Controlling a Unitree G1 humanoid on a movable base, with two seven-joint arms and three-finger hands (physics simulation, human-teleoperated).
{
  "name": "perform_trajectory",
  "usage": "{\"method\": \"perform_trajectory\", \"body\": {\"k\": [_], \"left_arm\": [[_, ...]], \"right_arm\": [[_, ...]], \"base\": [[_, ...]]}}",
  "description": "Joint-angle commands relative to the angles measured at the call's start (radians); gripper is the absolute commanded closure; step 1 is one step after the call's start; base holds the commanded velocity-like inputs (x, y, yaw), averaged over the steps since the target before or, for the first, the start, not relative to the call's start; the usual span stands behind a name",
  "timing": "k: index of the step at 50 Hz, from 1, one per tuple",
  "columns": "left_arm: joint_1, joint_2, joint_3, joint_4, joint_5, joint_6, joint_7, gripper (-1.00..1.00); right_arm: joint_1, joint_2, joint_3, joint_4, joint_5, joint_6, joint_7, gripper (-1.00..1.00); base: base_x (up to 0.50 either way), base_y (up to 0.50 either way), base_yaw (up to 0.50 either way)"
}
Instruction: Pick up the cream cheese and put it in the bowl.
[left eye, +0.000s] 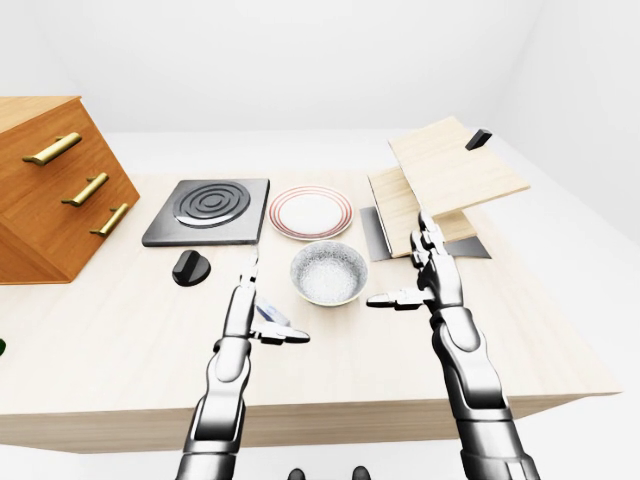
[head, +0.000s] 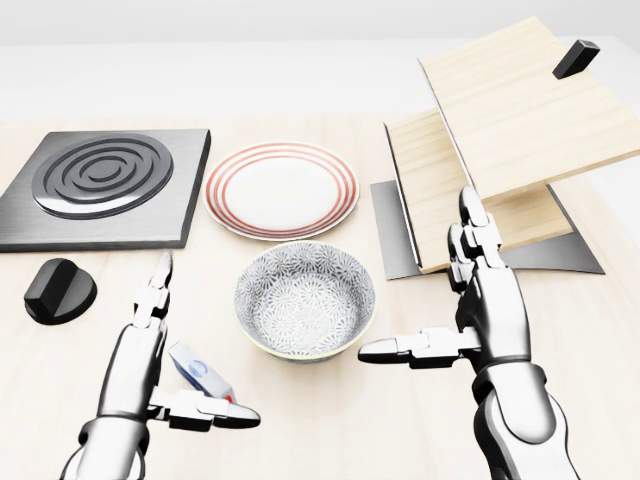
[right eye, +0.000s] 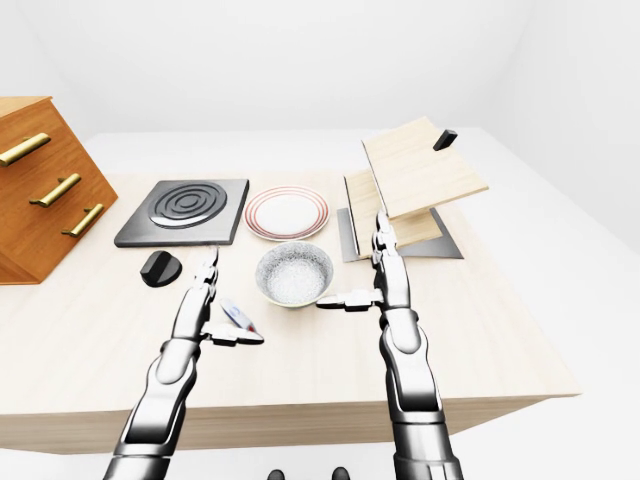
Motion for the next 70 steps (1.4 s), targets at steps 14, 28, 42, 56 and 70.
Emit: {"method": "perform_trajectory", "body": {"k": [14, 28, 42, 56, 70], "left_arm": [[-0.059, -0.004, -0.002, 0.199, 0.090, 0.000, 0.068, -1.00], [-0.098, 0.001, 0.003, 0.296, 0.122, 0.000, 0.121, -1.00], [-0.108, 0.010, 0.016, 0.333, 0.111, -0.022, 0.128, 0.87], [-0.091, 0.015, 0.026, 0.157, 0.109, 0.000, 0.080, 0.80], [-0.186, 0.031, 0.044, -0.128, 0.120, 0.000, -0.021, 0.84]], "right_arm": [[-0.005, -0.002, -0.004, -0.005, 0.009, 0.000, -0.001, -1.00], [-0.007, -0.002, -0.004, 0.021, 0.006, 0.000, -0.002, -1.00], [-0.006, -0.003, -0.005, 0.026, 0.008, 0.000, 0.000, -1.00], [-0.010, -0.003, -0.003, 0.036, 0.004, 0.000, -0.001, -1.00], [-0.011, 0.001, 0.003, 0.042, -0.004, 0.000, -0.002, -1.00]], "base": [[0.00, 0.00, 0.00], [0.00, 0.00, 0.00], [0.00, 0.00, 0.00], [0.00, 0.00, 0.00], [0.00, 0.00, 0.00]]}}
